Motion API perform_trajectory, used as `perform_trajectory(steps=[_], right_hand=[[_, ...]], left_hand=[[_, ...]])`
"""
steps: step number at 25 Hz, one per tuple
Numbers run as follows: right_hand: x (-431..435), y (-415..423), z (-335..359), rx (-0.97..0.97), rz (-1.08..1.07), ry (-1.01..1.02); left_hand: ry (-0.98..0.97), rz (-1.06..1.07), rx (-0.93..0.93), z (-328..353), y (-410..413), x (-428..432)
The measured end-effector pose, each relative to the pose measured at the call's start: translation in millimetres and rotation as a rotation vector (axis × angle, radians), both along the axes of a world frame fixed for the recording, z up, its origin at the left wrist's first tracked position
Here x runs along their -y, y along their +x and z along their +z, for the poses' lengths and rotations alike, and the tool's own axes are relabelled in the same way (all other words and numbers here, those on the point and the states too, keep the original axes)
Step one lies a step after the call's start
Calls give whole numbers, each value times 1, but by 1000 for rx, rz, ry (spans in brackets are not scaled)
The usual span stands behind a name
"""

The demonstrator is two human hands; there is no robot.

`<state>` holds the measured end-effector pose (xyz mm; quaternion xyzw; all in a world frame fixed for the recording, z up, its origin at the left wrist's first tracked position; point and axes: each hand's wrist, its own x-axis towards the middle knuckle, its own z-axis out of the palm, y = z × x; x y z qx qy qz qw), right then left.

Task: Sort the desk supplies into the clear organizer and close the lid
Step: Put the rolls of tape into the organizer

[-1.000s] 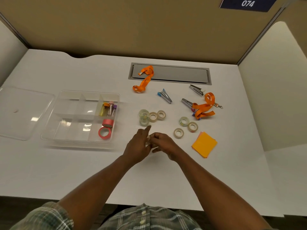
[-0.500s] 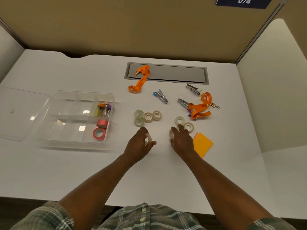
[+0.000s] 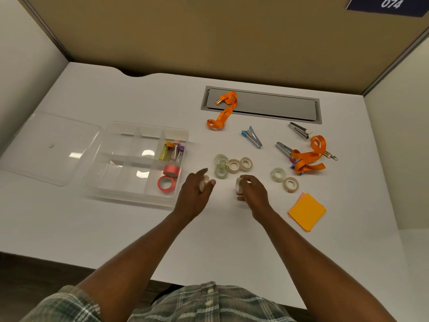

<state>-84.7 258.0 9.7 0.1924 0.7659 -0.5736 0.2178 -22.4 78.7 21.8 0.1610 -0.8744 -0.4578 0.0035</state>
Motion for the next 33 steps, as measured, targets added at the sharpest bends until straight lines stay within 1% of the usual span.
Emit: perform_trajectory(steps=[1, 2, 3, 5, 7, 8, 10, 13, 15, 18, 21, 26, 30, 33], right_hand=[[19, 1, 11, 117, -82, -221], [36, 2, 20, 191, -127, -385], [53, 3, 24, 230, -132, -476], [90, 5, 32, 265, -95, -586], [127, 7, 41, 294, -64, -628], [145, 8, 45, 309, -45, -639], [181, 9, 50, 326, 14, -629], [226, 10, 50, 351, 68, -596], [244, 10, 47, 357, 91, -574], [267, 11, 41, 357, 143, -497], [277, 13, 39, 352, 180, -438], [273, 14, 42, 311, 210, -404], [256, 11, 46, 238, 229, -378], [232, 5, 46, 181, 204, -321]], left_hand=[[88, 76, 0, 2, 0, 11], [166, 152, 5, 5, 0, 24], [212, 221, 10, 7, 0, 37], [254, 326, 20, 12, 3, 69], [291, 404, 16, 16, 5, 98], [264, 416, 9, 17, 7, 112], [86, 381, 6, 16, 13, 139], [-178, 247, -29, 6, 25, 173], [-295, 147, -37, -5, 32, 189], [-425, 67, -8, -13, 39, 208], [-470, 14, 12, -17, 40, 215], [-482, 4, 10, -21, 39, 215], [-475, 22, -8, -15, 29, 198], [-468, -14, -42, -10, 16, 176]])
